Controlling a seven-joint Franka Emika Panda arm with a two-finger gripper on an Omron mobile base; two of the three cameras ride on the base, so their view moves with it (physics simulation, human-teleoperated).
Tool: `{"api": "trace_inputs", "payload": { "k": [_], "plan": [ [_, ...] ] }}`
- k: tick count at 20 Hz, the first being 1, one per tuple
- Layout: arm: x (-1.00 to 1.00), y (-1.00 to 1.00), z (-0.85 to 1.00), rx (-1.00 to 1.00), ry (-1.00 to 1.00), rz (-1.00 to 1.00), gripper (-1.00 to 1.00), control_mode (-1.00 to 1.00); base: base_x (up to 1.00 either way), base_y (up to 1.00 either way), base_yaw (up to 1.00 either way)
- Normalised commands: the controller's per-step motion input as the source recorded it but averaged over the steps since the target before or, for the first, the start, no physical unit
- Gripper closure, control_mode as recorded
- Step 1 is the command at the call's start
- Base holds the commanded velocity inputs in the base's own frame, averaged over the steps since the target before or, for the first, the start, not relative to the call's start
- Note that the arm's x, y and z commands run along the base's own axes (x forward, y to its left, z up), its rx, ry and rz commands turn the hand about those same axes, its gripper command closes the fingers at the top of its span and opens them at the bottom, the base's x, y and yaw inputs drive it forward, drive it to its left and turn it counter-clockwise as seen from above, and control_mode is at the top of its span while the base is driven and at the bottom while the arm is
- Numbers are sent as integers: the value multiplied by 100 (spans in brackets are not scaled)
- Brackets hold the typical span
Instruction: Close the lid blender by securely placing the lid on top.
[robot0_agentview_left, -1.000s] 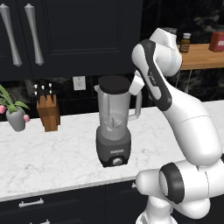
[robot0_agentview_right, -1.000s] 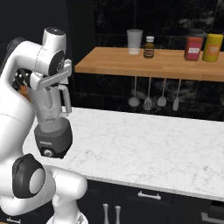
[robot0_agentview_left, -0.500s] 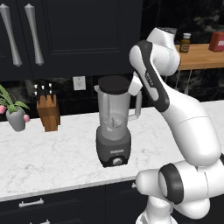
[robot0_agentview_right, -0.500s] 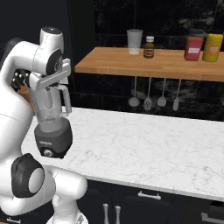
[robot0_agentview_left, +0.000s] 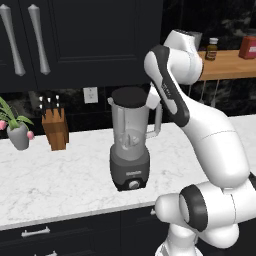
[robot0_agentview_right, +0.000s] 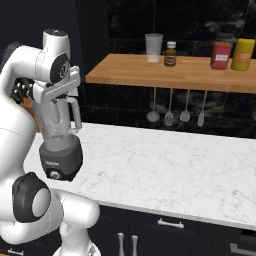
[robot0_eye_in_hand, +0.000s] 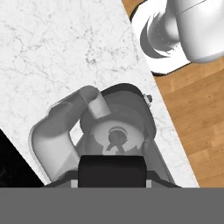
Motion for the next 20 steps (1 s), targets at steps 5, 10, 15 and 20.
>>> {"api": "trace_inputs", "payload": {
  "k": [5, 10, 15, 20],
  "plan": [
    [-1, 0, -22, -4, 7, -8, 100, -100, 0, 0, 0],
    [-9, 0, -33, -5, 8, -10, 100, -100, 0, 0, 0],
    [-17, 0, -28, -4, 7, -9, -100, -100, 0, 0, 0],
    [-28, -1, -20, -2, 8, -8, -100, -100, 0, 0, 0]
  ]
}}
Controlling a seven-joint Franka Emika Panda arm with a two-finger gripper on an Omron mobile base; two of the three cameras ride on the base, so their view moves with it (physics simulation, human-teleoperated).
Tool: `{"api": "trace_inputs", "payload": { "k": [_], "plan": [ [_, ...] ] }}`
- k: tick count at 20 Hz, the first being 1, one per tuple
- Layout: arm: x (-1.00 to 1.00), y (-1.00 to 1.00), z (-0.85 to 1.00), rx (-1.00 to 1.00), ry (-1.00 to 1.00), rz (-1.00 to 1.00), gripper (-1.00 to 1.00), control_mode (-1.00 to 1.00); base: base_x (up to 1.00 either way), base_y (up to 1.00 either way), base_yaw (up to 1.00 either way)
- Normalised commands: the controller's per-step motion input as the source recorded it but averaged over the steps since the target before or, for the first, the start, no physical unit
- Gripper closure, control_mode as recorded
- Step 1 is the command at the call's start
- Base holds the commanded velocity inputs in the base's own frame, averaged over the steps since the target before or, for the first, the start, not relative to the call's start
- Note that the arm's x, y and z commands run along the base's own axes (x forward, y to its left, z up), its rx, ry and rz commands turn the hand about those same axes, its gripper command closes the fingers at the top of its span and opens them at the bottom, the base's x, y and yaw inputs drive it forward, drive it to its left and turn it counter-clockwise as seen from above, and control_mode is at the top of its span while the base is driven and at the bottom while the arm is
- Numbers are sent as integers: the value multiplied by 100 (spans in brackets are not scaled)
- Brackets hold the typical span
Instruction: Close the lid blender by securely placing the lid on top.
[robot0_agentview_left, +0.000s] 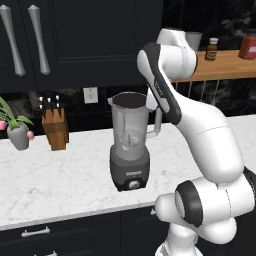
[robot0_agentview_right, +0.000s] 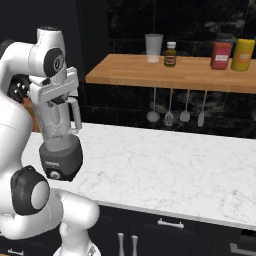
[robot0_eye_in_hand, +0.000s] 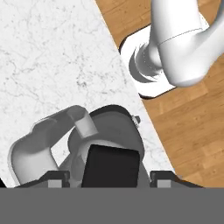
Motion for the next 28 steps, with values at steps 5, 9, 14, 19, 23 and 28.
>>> {"api": "trace_inputs", "payload": {
  "k": [5, 9, 14, 19, 23, 28],
  "plan": [
    [-35, -11, -16, 0, 7, -9, -100, -100, 0, 0, 0],
    [-38, -21, -11, 0, 6, -9, -100, -100, 0, 0, 0],
    [-42, -31, -4, 0, 2, -12, -100, -100, 0, 0, 0],
    [-44, -40, 0, 0, -5, -12, -100, -100, 0, 0, 0],
    [-65, -42, -8, 2, -33, -1, -100, -100, 0, 0, 0],
    [-69, -46, -40, 1, -57, 0, -100, -100, 0, 0, 0]
  ]
}}
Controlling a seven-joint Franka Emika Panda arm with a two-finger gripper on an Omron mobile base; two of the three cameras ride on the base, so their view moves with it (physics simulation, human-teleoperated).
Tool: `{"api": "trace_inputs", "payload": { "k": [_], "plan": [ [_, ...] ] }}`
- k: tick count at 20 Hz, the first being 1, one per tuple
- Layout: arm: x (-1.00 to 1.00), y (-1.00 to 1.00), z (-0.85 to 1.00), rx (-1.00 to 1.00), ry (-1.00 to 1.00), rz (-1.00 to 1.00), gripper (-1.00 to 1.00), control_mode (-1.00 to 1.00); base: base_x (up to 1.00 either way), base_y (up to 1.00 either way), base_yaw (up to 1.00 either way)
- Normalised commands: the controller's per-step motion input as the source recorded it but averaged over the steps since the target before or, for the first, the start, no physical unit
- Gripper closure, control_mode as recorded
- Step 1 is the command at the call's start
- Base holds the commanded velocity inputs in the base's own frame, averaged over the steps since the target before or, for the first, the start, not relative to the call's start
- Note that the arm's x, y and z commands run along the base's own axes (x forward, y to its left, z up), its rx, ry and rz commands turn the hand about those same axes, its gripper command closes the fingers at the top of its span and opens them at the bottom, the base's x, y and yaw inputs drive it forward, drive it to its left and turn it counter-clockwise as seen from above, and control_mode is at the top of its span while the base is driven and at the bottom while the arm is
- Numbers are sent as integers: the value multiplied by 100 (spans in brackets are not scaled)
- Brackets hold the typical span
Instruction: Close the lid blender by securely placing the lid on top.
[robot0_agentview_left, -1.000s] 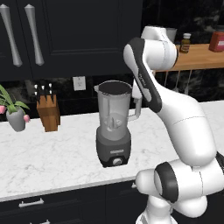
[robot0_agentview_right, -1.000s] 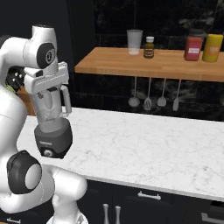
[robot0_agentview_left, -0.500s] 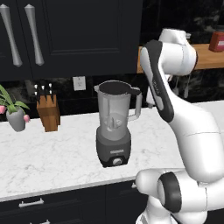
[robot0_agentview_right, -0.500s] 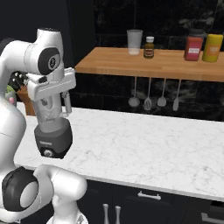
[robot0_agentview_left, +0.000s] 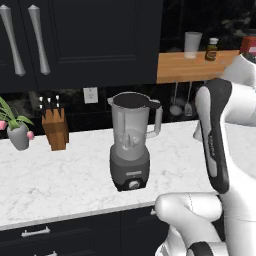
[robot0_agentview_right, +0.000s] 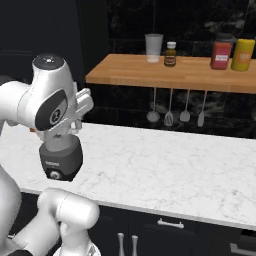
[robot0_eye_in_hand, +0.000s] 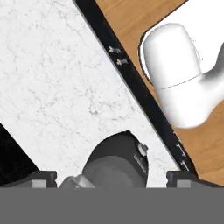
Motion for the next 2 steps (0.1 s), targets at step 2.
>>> {"api": "trace_inputs", "payload": {
  "k": [2],
  "plan": [
    [-58, -53, -47, 1, -64, 6, -100, -100, 0, 0, 0]
  ]
}}
